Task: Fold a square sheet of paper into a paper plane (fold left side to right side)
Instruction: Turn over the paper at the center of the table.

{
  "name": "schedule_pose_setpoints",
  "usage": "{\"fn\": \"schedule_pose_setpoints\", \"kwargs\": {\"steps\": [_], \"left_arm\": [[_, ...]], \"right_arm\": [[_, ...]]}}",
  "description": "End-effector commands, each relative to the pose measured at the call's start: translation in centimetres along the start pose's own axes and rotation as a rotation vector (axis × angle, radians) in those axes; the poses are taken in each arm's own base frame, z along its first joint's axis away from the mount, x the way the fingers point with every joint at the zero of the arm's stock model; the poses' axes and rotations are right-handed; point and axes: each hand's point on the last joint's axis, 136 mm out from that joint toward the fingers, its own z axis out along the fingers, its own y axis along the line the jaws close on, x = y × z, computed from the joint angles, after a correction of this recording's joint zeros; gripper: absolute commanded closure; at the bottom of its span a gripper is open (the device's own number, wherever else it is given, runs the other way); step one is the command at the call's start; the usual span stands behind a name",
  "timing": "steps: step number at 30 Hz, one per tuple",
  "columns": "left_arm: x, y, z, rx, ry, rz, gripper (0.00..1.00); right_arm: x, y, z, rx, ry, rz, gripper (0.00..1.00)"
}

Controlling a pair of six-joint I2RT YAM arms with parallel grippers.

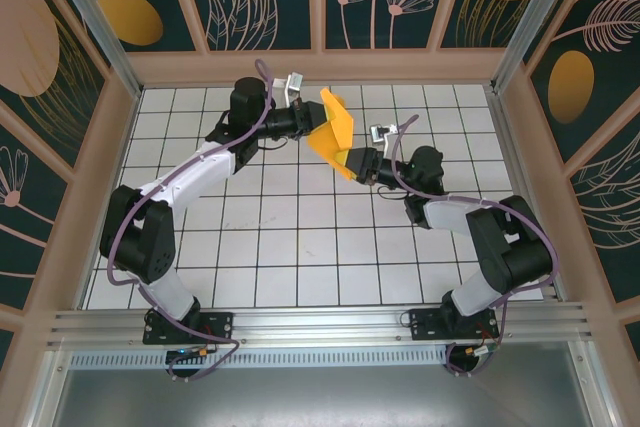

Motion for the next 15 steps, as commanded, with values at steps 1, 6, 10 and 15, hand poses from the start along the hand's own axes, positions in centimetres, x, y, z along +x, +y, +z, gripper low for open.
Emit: {"fn": "schedule_pose_setpoints", "kwargs": {"steps": [1,6,10,15], "left_arm": [[0.4,-1.6,-0.5,0.04,0.004,0.036,0.84],[0.8,-0.9,-0.5,0.03,0.011,0.03,0.84],[1.0,-0.4,-0.5,0.013,0.014,0.034,0.78],[1.0,0.9,-0.9,-0.069,0.001,0.066,0.66]], "right_arm": [[-1.2,2.0,0.2,-0.038,-0.024,-0.07,0.32],[-1.6,2.2,-0.2,-0.024,-0.042,-0.078,0.47],[-1.7,1.9,-0.4,0.001,-0.05,-0.084,0.58],[-1.6,0.8,-0.7,0.062,-0.047,-0.091,0.69]]}}
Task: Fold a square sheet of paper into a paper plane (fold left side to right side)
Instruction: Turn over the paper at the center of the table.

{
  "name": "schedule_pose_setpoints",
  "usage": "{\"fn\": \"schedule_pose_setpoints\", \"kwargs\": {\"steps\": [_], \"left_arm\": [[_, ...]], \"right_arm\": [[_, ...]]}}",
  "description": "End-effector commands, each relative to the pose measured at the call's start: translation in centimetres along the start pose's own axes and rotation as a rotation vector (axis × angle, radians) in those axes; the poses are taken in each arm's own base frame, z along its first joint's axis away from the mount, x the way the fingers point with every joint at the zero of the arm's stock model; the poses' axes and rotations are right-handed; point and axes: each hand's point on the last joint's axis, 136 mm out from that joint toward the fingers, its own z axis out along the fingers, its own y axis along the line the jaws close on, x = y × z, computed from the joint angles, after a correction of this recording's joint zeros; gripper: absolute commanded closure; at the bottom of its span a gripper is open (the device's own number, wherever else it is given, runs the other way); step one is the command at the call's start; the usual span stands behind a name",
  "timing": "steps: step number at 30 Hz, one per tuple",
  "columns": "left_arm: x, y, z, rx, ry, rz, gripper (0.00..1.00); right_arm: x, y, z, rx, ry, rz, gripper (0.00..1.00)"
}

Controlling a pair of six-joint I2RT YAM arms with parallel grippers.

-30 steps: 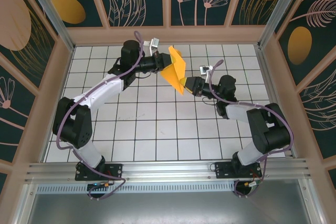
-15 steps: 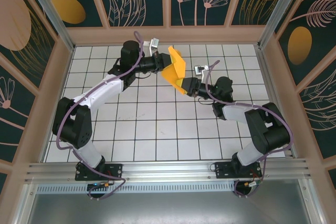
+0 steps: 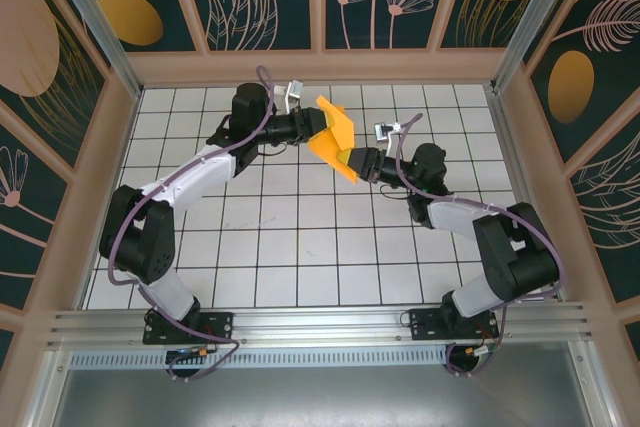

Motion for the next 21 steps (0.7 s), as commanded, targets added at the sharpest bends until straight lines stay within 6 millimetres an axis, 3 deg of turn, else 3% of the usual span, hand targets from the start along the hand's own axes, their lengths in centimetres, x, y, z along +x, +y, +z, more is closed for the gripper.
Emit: {"fn": "schedule_pose_setpoints", "kwargs": {"steps": [1,5,9,13,21], "left_arm": [[-0.3,-0.6,-1.1,-0.042,-0.029,0.071,0.61],[-1.1,0.2,-2.9,-0.102,-0.074,0.088,0.5],[-1.9,1.3,-6.0,-0.204,-0.14,0.12,0.41],[-2.6,3.0,-9.8,-0.394,-0.236,0.173,0.37],[-2.7,4.5,-16.3,-0.668,-0.441,0.259,0.36]], "right_arm": [[-0.9,0.6,-0.1,0.028,-0.018,-0.078,0.7],[-0.6,-0.8,-0.3,0.113,0.0,-0.087,0.72],[-0.5,-3.2,-0.8,0.281,0.032,-0.124,0.75],[-0.4,-5.9,-1.7,0.577,0.109,-0.249,0.78],[0.1,-8.4,-3.5,1.255,0.378,-0.665,0.78]]}}
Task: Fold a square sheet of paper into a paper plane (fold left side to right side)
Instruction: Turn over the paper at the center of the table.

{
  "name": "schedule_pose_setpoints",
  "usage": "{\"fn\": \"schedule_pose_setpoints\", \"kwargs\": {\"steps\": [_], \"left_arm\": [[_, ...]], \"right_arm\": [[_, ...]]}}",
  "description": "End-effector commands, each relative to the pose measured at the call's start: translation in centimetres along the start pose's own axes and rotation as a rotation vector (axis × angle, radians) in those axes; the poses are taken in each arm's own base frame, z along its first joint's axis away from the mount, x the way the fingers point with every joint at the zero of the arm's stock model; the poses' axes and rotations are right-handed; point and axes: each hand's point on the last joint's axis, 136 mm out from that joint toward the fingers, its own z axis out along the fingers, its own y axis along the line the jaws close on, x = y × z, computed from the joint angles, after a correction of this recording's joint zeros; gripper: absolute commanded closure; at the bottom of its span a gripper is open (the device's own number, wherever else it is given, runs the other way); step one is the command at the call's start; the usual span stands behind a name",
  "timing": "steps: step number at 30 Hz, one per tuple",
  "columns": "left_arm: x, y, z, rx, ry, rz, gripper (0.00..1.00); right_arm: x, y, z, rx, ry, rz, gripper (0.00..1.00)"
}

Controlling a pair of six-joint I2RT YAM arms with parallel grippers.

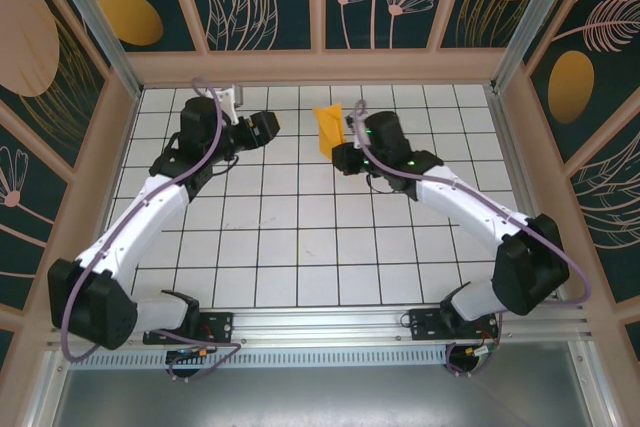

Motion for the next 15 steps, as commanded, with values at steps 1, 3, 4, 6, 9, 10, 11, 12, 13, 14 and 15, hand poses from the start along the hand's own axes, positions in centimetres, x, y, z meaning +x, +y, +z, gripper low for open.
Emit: {"fn": "schedule_pose_setpoints", "kwargs": {"steps": [1,3,4,6,9,10,11,12,13,14,15], "left_arm": [[-0.3,3.3,-1.9,-0.181,-0.082,0.054,0.36],[-0.7,3.8,-3.0,-0.215,-0.123,0.059,0.35],[-1.0,4.0,-3.5,-0.23,-0.143,0.061,0.35],[-1.6,4.4,-4.9,-0.27,-0.195,0.062,0.35],[-2.3,4.8,-6.8,-0.311,-0.268,0.058,0.35],[-2.4,4.9,-7.1,-0.313,-0.282,0.059,0.34],[-2.4,4.9,-7.4,-0.313,-0.292,0.059,0.34],[-2.4,4.9,-7.6,-0.315,-0.297,0.059,0.34],[-2.4,4.9,-7.7,-0.315,-0.297,0.059,0.34],[-2.3,4.9,-7.6,-0.318,-0.293,0.06,0.34],[-2.3,5.0,-7.6,-0.318,-0.289,0.059,0.34]], "right_arm": [[4.3,-5.3,-0.7,0.459,0.243,-0.307,0.78],[4.7,-5.7,-0.4,0.587,0.302,-0.429,0.78],[5.0,-5.7,-0.1,0.635,0.332,-0.486,0.78],[5.5,-5.8,0.4,0.743,0.394,-0.616,0.78],[6.4,-5.9,1.6,0.855,0.469,-0.788,0.79],[6.8,-5.8,2.1,0.865,0.489,-0.828,0.79],[7.2,-5.6,2.7,0.874,0.504,-0.866,0.79],[7.6,-5.3,3.3,0.874,0.516,-0.897,0.79],[7.9,-5.1,3.9,0.871,0.526,-0.923,0.79],[8.4,-4.8,4.5,0.869,0.536,-0.952,0.79],[9.0,-4.6,5.0,0.87,0.551,-0.984,0.79]]}}
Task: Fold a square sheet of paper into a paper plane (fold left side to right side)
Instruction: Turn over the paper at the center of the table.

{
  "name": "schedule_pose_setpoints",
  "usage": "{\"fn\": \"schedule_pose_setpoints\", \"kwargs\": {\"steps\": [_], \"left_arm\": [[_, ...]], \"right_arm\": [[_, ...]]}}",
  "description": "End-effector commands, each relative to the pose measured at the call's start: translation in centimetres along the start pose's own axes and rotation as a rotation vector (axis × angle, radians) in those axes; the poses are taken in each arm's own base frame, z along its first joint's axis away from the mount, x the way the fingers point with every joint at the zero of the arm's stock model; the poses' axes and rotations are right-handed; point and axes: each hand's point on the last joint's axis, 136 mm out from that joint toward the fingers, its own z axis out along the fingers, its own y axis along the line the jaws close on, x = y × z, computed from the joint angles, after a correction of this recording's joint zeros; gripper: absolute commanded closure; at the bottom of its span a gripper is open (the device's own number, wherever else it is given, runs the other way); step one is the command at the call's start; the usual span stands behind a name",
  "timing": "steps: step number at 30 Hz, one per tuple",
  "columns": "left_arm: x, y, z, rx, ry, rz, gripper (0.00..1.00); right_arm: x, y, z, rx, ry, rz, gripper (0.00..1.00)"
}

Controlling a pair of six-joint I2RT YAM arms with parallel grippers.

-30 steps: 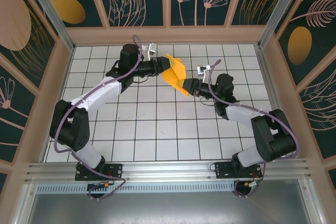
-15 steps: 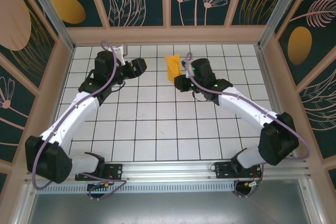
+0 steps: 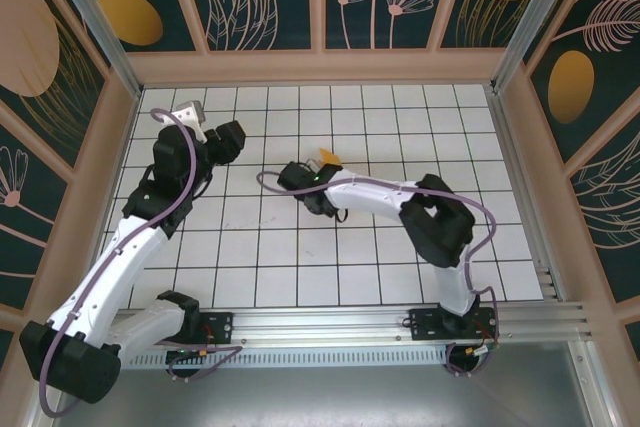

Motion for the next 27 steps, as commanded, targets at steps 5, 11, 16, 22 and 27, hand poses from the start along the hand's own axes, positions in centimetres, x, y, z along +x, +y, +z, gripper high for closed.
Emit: {"fn": "schedule_pose_setpoints", "kwargs": {"steps": [5,11,16,22,27], "left_arm": [[0.3,1.2,0.3,-0.054,-0.007,0.02,0.34],[0.6,1.3,0.5,-0.055,0.003,0.024,0.33],[1.9,1.3,1.0,-0.039,0.041,0.013,0.32],[6.3,0.5,3.0,0.069,0.182,-0.047,0.29],[11.8,-2.2,5.5,0.256,0.408,-0.12,0.34]], "right_arm": [[-0.1,1.5,0.5,0.135,0.047,-0.229,0.78],[-0.1,3.8,-0.3,0.052,0.018,-0.208,0.55],[-0.4,5.4,-3.5,-0.141,-0.063,-0.105,0.31],[-0.7,5.1,-8.8,-0.392,-0.219,0.074,0.14],[-1.6,-0.2,-11.0,-0.582,-0.376,0.374,0.11]]}}
